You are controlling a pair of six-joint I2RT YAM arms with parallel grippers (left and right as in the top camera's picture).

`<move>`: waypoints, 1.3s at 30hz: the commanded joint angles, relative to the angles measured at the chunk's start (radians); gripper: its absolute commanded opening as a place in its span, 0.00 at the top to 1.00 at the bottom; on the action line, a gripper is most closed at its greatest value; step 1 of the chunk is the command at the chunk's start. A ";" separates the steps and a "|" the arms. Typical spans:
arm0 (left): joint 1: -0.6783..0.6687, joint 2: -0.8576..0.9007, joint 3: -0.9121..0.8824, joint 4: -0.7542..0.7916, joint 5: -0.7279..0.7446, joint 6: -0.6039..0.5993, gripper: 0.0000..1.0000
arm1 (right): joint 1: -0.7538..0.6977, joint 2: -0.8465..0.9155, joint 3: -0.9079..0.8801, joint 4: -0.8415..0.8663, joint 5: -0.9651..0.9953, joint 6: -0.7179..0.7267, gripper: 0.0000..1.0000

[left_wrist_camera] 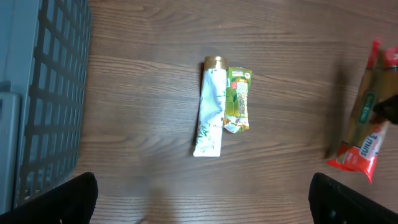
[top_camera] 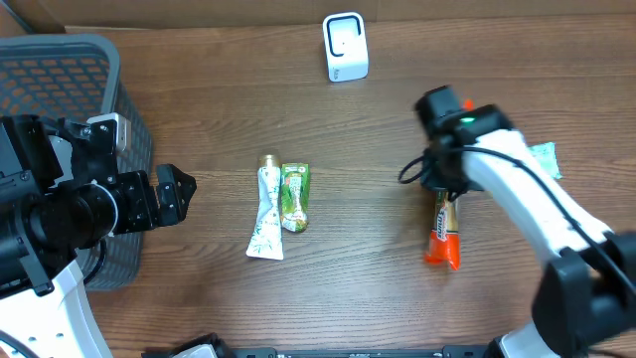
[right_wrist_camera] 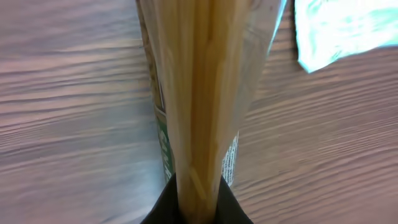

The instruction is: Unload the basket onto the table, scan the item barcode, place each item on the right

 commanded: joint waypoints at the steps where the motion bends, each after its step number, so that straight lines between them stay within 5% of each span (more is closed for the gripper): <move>1: 0.005 0.003 0.000 0.001 0.000 0.008 0.00 | 0.071 0.096 0.032 0.011 0.248 0.006 0.96; 5: 0.005 0.003 0.000 0.001 0.000 0.008 0.00 | 0.139 0.206 0.034 0.037 0.215 0.003 0.92; 9: 0.005 0.003 0.000 0.001 0.000 0.008 0.00 | 0.213 0.213 0.036 0.076 0.067 0.003 0.68; 12: 0.005 0.003 0.000 0.001 0.000 0.008 0.00 | 0.268 0.213 0.053 0.094 -0.058 0.003 0.31; 17: 0.005 0.003 0.000 0.001 0.000 0.008 0.00 | 0.332 0.213 0.076 0.122 -0.243 -0.003 0.13; 21: 0.005 0.003 0.000 0.001 0.000 0.008 0.01 | 0.333 0.213 0.120 0.094 -0.394 -0.131 0.12; 26: 0.005 0.003 0.000 0.001 0.000 0.008 0.00 | 0.235 0.177 0.294 -0.081 -0.376 -0.128 0.12; 30: 0.005 0.003 0.000 0.001 0.000 0.008 0.00 | 0.077 0.117 0.394 -0.174 -0.383 -0.129 0.00; 39: 0.005 0.003 0.000 0.001 0.000 0.008 0.00 | -0.241 0.108 0.224 -0.155 -0.625 -0.418 0.00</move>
